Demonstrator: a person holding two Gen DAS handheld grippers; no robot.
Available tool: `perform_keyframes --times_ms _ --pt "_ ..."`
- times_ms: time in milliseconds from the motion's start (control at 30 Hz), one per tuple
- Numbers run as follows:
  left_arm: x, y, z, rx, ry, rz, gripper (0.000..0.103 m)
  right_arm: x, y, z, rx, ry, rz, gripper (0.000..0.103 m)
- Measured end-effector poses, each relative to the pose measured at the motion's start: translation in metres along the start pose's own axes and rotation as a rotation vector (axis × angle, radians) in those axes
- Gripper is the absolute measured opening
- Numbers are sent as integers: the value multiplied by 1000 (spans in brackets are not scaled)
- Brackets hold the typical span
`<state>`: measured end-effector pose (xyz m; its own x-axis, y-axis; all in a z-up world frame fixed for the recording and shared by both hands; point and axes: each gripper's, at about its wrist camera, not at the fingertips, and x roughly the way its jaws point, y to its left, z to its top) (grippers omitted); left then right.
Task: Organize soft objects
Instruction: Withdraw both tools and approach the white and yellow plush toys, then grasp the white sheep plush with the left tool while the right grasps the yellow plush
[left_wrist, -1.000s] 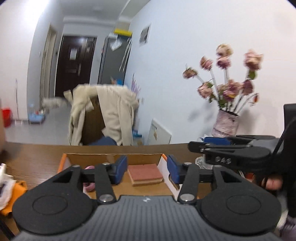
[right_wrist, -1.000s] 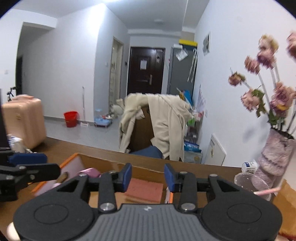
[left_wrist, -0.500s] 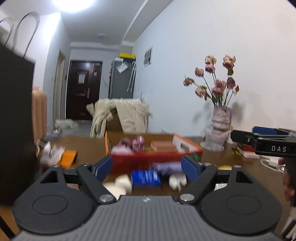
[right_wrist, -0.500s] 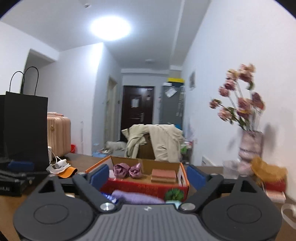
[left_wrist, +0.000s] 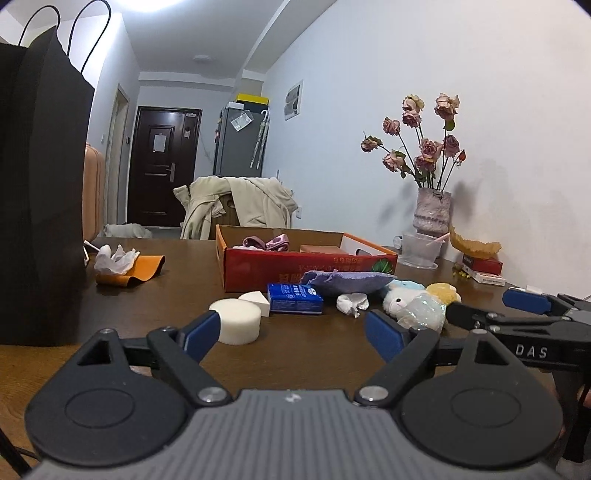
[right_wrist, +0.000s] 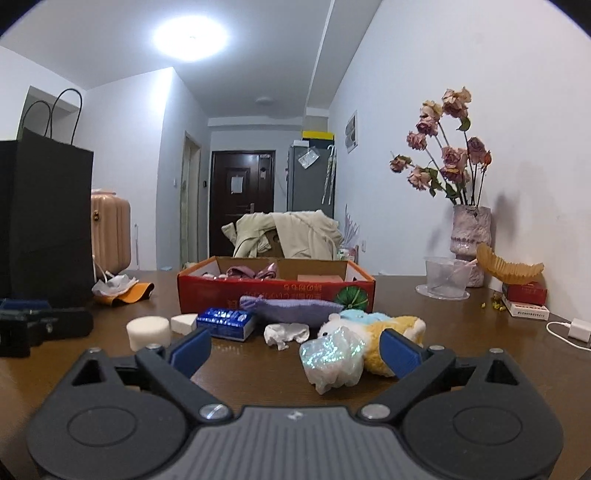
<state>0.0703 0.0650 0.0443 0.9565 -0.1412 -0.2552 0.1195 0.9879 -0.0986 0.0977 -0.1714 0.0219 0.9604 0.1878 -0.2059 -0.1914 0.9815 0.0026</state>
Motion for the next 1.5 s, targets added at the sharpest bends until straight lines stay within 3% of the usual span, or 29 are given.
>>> perform_keyframes --times_ms 400,667,800,867,1033,1167,1300,1400,1500 --pt "25 -3 6 -4 33 0 87 20 -13 4 34 29 -8 98" --pt "68 -19 16 -24 82 -27 87 46 -39 20 68 44 -31 97" --pt "96 -35 21 -32 130 -70 87 60 -64 26 84 55 -55 96" --pt "112 -44 23 -45 162 -99 85 69 -78 29 102 77 -52 89" --pt "151 -70 27 -110 233 -223 84 99 -120 37 168 150 -18 81" --pt "183 -96 30 -82 255 -235 84 127 -148 40 229 222 13 77" --pt "217 -96 44 -132 280 -238 78 148 -166 32 348 308 113 77" --pt "251 -91 47 -184 382 -255 66 162 -167 19 417 351 148 72" --pt "280 -87 40 -271 498 -321 54 168 -170 8 495 376 172 62"
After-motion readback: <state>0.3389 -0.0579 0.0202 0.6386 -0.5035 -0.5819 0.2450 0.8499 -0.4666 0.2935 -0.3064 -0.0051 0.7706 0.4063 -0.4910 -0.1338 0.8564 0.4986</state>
